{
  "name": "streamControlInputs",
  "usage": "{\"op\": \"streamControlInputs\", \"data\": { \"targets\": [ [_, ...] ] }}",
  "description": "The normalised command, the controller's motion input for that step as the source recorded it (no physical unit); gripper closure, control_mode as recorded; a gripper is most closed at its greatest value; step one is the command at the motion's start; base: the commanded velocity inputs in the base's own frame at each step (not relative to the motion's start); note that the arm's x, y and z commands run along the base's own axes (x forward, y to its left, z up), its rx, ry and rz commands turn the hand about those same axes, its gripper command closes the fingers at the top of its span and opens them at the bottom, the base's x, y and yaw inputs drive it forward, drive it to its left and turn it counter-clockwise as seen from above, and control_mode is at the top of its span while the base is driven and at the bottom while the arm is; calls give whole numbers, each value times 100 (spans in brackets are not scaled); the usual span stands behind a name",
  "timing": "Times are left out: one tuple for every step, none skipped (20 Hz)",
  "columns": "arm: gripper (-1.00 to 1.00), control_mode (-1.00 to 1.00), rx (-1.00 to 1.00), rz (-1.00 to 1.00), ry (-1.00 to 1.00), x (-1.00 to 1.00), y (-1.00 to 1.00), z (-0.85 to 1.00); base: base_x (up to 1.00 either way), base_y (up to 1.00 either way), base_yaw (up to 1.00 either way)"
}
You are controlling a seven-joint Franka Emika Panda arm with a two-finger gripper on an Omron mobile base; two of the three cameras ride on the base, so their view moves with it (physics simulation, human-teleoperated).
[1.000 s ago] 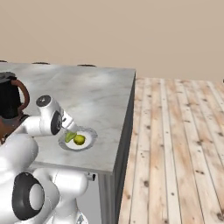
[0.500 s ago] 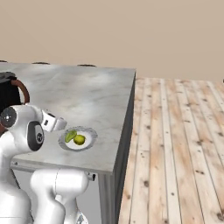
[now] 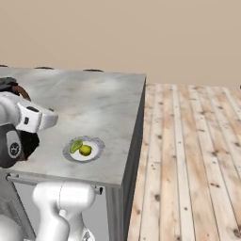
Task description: Pick the mango and pear from the fridge and place them on the plate next to the blender to make a fruit smoothie.
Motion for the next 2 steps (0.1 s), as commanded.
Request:
{"op": "streamControlInputs", "data": {
  "targets": [
    [-100,-100,3,0,1,0,0,0,0,0,0],
    [-100,-100,3,0,-7,-9,-11,0,0,0,0]
  ]
}}
